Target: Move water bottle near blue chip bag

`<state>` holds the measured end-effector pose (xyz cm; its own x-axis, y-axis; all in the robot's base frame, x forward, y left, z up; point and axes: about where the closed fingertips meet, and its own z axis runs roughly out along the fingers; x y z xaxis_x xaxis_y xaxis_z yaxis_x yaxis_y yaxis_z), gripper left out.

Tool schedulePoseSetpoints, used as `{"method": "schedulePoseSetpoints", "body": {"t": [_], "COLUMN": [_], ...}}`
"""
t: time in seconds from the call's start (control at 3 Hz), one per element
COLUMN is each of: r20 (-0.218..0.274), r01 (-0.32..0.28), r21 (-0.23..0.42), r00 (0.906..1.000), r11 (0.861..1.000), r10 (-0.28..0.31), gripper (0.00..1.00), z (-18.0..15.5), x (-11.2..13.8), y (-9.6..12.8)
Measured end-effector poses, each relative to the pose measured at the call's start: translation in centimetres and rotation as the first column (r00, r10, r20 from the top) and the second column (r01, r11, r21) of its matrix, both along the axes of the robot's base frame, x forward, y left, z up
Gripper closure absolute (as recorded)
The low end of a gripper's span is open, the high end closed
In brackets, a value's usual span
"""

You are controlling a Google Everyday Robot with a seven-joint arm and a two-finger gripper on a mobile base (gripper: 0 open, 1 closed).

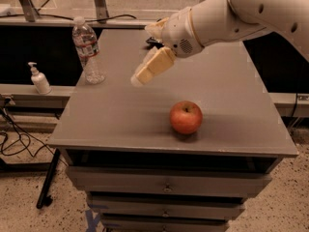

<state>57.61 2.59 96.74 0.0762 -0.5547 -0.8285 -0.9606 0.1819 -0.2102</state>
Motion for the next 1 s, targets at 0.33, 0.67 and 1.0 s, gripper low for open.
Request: {"method": "schedulePoseSetpoints", "body": {"t": [0.33, 0.67, 1.0], "r20": [0.004, 0.034, 0.060], "r01": [-0.039, -0.099, -0.122], "r21": [0.097, 0.212, 0.283], "r00": [0.9993, 0.9950, 0.9922], "r11": [0.995, 0.972, 0.951], "r10": [0.038, 0.094, 0.109], "gripper": [0.00, 0.00, 0.00], "z": [-0.5, -2.2, -2.8], "x": [1.7, 3.4, 4.9], "y": [4.8, 10.4, 12.8]}}
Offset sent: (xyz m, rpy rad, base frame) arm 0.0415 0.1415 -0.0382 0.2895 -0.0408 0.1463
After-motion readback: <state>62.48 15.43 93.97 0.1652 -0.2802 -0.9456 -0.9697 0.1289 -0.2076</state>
